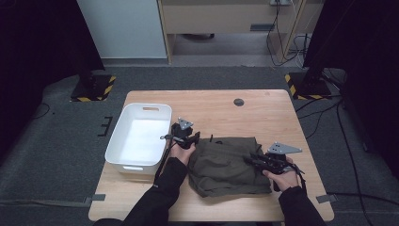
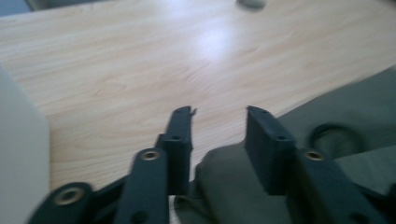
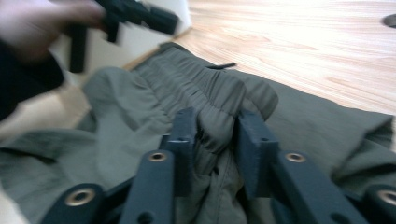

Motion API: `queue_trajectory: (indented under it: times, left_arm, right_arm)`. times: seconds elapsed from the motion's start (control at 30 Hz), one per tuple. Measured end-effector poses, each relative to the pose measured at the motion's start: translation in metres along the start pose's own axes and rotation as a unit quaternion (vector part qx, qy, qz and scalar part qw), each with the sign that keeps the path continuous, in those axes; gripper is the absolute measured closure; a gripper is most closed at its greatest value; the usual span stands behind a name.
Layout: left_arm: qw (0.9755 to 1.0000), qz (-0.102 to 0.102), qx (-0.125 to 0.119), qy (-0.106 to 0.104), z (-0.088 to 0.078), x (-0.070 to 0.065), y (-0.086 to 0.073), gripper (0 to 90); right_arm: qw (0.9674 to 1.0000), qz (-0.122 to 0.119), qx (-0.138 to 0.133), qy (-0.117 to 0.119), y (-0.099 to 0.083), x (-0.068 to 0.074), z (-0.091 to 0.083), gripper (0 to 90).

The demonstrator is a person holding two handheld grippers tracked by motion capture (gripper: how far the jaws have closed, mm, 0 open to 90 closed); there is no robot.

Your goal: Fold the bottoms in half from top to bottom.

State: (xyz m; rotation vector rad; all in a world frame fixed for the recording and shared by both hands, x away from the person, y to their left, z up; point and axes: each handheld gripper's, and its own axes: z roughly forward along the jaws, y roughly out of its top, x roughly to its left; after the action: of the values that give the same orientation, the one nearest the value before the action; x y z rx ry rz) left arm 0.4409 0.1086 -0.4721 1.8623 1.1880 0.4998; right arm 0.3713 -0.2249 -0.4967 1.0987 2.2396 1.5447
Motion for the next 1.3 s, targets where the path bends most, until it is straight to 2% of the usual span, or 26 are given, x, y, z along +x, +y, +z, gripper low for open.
queue_trajectory:
  times: [0.07,0.17,0.3,0.37,0.47,0.6,0.77,0.83,0.97,1.17,1.23,1.3]
  left_arm:
    - [0.9997,0.000,-0.004,-0.025,-0.007,-0.006,0.000,52.6]
    - [0.9979,0.008,0.015,-0.063,-0.010,-0.018,-0.008,48.5]
    - [0.9964,0.009,0.032,-0.078,-0.004,-0.025,-0.018,44.4]
    - [0.9957,-0.002,0.038,-0.085,0.003,-0.027,-0.024,42.0]
    - [0.9953,-0.011,0.042,-0.087,0.008,-0.026,-0.026,39.1]
    - [0.9940,-0.019,0.052,-0.094,0.013,-0.026,-0.029,36.9]
    - [0.9912,-0.029,0.067,-0.111,0.021,-0.029,-0.035,38.5]
    - [0.9917,-0.017,0.071,-0.106,0.022,-0.032,-0.037,41.9]
    - [0.9922,-0.013,0.072,-0.101,0.022,-0.035,-0.037,46.2]
    - [0.9943,0.013,0.065,-0.084,0.014,-0.045,-0.034,56.5]
    - [0.9947,0.026,0.059,-0.080,0.005,-0.047,-0.031,58.6]
    - [0.9938,0.040,0.055,-0.088,-0.009,-0.050,-0.029,59.7]
  right_arm:
    - [1.0000,-0.002,0.004,-0.007,0.000,0.000,0.001,59.6]
    - [0.9999,0.001,0.007,-0.013,0.001,0.000,0.002,54.7]
    - [0.9997,0.008,-0.003,-0.023,0.004,0.000,0.003,45.5]
    - [0.9992,0.012,-0.017,-0.034,0.007,-0.001,0.003,42.0]
    - [0.9986,0.019,-0.013,-0.048,0.010,-0.004,0.006,40.4]
    - [0.9978,0.028,0.014,-0.058,0.006,-0.008,0.015,40.1]
    - [0.9958,0.053,0.049,-0.056,-0.002,-0.012,0.022,41.2]
    - [0.9955,0.060,0.050,-0.053,-0.004,-0.013,0.024,42.8]
    - [0.9941,0.068,0.061,-0.058,-0.007,-0.013,0.025,49.7]
    - [0.9957,0.038,0.052,-0.066,-0.005,-0.006,0.026,65.1]
    - [0.9967,0.032,0.044,-0.060,-0.003,-0.004,0.025,67.2]
    - [0.9978,0.025,0.038,-0.049,-0.001,-0.001,0.022,67.9]
